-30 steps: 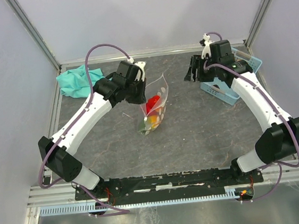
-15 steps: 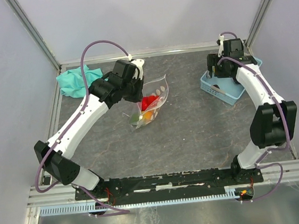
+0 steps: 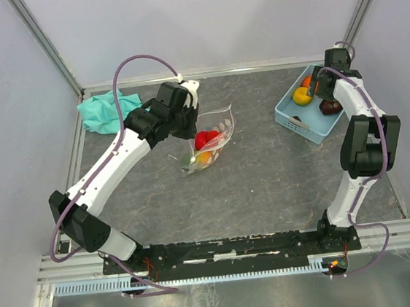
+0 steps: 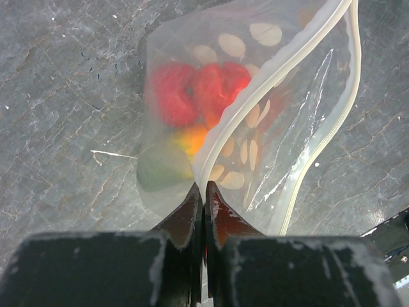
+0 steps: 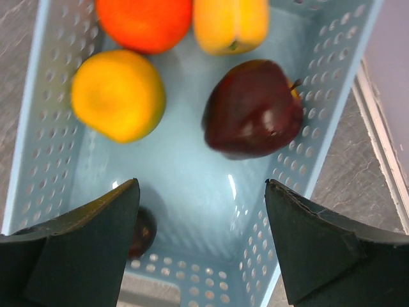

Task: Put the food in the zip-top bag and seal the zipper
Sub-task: Pick up the fake fruit from the bin.

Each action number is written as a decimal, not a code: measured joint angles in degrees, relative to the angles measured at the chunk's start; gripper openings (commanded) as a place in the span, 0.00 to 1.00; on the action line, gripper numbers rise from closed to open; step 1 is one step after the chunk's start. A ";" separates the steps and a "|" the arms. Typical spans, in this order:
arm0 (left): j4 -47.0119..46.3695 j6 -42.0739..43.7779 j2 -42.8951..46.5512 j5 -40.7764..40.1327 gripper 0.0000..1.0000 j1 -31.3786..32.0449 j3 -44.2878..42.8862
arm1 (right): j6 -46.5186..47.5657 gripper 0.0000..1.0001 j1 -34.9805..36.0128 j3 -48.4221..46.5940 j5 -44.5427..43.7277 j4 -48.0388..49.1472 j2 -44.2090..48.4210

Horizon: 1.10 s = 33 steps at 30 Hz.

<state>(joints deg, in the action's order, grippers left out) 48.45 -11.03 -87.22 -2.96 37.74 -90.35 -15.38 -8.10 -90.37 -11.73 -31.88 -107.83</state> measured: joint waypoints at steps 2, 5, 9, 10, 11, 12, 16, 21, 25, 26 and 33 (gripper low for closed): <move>-0.55 0.00 -0.28 0.02 0.03 0.00 0.00 | -1.55 0.86 -0.57 -0.28 -1.97 1.07 -1.14; -0.96 0.02 -0.50 0.00 0.03 0.00 0.02 | -3.98 0.86 -1.46 -0.66 -4.26 2.45 -3.02; -1.66 0.00 -0.79 0.00 0.03 0.00 0.02 | -6.64 0.87 -1.95 -2.71 -6.80 3.28 -6.47; -1.88 0.02 -1.07 0.00 0.03 0.00 0.02 | -7.23 0.87 -2.14 -3.08 -7.17 3.63 -7.30; -1.95 0.00 -1.29 0.00 0.03 0.00 0.02 | -7.80 0.87 -2.25 -3.39 -7.54 4.02 -8.11; -1.92 0.00 -1.62 0.00 0.03 0.00 0.02 | -8.28 0.87 -2.45 -3.61 -7.67 4.31 -8.76; -1.97 0.00 -2.29 0.00 0.03 0.00 0.02 | -9.94 0.88 -2.93 -4.09 -7.82 5.38 -11.72; -2.25 0.00 -2.36 0.00 0.03 0.00 0.02 | -11.47 0.93 -3.52 -4.11 -6.82 6.64 -14.53; -2.32 0.00 -2.71 0.02 0.03 0.00 0.02 | -12.94 0.99 -4.00 -4.07 -5.29 8.74 -15.52; -2.32 0.00 -2.91 0.02 0.03 0.00 0.02 | -13.38 0.99 -4.22 -3.91 -4.85 9.62 -15.63; -2.32 0.00 -3.43 0.02 0.03 0.00 0.02 | -17.00 1.00 -5.64 0.02 -2.45 17.84 -15.67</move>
<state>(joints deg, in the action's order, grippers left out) 46.13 -11.03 -90.65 -2.94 37.74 -90.32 -32.38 -13.74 -90.35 -14.17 -14.04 -123.50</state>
